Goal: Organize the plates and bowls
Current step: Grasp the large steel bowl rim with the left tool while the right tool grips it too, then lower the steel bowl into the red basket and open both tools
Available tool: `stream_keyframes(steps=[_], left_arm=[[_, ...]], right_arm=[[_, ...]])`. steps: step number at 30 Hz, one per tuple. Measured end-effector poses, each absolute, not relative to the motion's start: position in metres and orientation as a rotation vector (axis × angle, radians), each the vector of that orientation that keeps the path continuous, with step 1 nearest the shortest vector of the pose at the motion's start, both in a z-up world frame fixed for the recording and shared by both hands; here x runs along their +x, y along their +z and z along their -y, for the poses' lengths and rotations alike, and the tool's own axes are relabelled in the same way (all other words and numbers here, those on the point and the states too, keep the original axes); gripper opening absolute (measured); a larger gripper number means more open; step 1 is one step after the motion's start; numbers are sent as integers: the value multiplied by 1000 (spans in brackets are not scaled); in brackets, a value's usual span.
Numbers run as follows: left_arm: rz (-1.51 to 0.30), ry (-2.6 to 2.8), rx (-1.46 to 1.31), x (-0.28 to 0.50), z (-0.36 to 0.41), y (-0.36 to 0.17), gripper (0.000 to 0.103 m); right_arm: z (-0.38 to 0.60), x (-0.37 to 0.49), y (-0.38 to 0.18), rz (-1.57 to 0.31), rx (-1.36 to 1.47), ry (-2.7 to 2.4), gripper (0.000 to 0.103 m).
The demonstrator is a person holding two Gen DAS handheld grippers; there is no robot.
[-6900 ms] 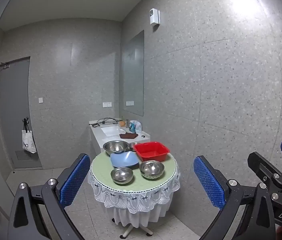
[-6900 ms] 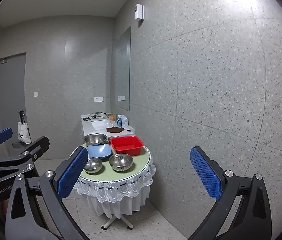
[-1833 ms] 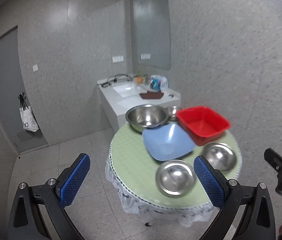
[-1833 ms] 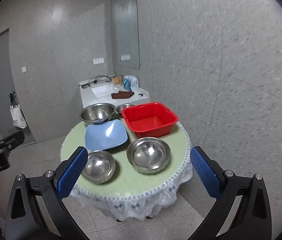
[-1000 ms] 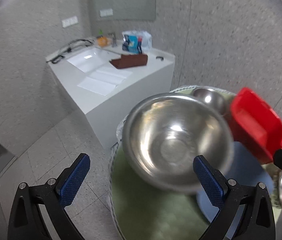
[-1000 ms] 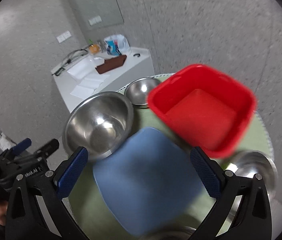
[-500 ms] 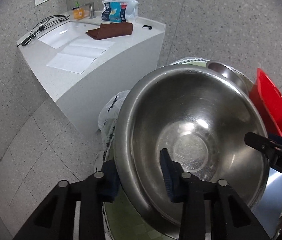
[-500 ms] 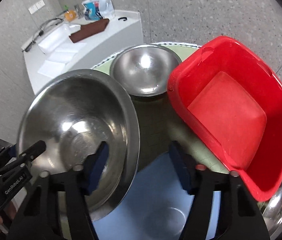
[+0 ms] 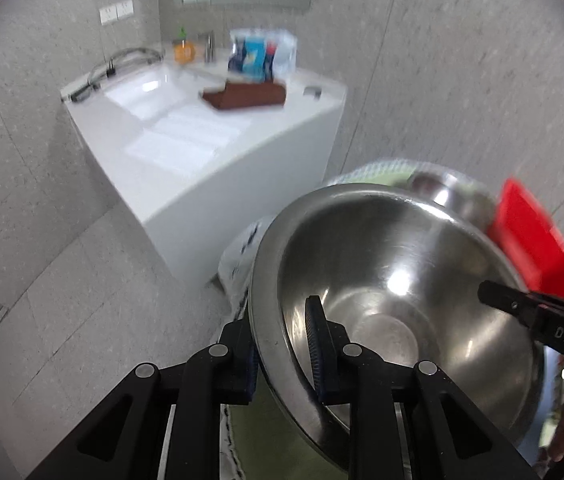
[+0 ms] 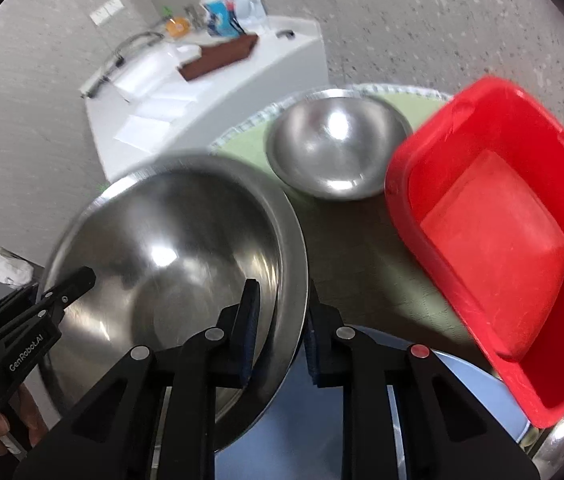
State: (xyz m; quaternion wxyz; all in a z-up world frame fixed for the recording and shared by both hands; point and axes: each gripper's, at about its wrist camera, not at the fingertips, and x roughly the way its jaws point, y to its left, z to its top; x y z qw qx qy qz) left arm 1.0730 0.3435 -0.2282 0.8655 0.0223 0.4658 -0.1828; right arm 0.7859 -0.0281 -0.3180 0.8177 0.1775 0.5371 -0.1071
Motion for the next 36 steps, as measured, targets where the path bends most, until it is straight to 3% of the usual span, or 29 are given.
stream_keyframes(steps=[6,11,22,34,36], left_arm=[[-802,-432,83,1027,-302,-154,17],[-766,-577,125,1000,-222,-134,18],[-883,-685,275,958,-80,-192,20],[-972,-634,346,929,-50,-229,23],[-991,-644,329,923,-50,-234,28]], right_arm=[[54,762,-251,-1002,365,-216,20],[121,722,-217,-933,390,-295,20],[226,677,-266,-1046,379,-488,21],[238,687,-299,-1136,266,-534,24],[237,689,-304,-1143,255,-533,25]])
